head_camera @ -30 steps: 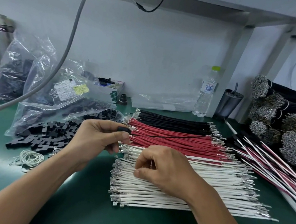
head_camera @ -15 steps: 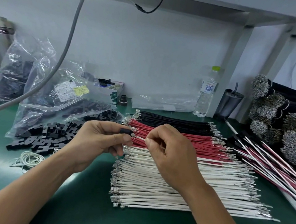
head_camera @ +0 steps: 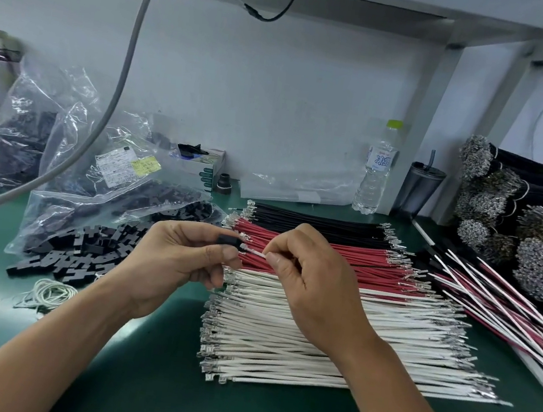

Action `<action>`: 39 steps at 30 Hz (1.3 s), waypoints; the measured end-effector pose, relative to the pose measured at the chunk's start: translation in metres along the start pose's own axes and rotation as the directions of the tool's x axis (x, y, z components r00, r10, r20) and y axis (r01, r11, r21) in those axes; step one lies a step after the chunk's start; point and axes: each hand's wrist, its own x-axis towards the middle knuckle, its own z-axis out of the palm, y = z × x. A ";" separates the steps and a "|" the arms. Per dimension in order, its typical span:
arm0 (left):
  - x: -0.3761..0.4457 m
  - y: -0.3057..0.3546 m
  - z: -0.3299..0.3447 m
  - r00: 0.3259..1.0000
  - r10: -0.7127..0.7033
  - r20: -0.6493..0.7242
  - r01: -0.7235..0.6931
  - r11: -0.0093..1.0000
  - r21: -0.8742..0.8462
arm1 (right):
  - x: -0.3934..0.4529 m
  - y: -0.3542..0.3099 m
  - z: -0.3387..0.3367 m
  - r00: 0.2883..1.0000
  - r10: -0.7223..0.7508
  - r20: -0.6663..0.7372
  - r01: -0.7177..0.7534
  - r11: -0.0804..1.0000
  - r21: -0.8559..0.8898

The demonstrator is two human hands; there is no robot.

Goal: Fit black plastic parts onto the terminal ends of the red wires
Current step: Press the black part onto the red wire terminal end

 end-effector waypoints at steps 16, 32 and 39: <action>0.000 -0.002 0.002 0.999 -0.019 0.026 0.017 0.998 0.068 | 0.001 -0.010 0.007 0.994 -0.097 -0.054 0.085 0.979 -0.183; 0.001 -0.002 0.006 0.998 0.064 0.006 -0.064 0.979 0.191 | 0.003 -0.003 0.009 0.996 -0.054 -0.072 0.047 0.994 -0.096; -0.002 -0.004 0.006 0.997 0.064 0.039 -0.070 0.976 0.208 | 0.002 -0.007 0.016 0.990 -0.125 -0.071 0.107 0.971 -0.214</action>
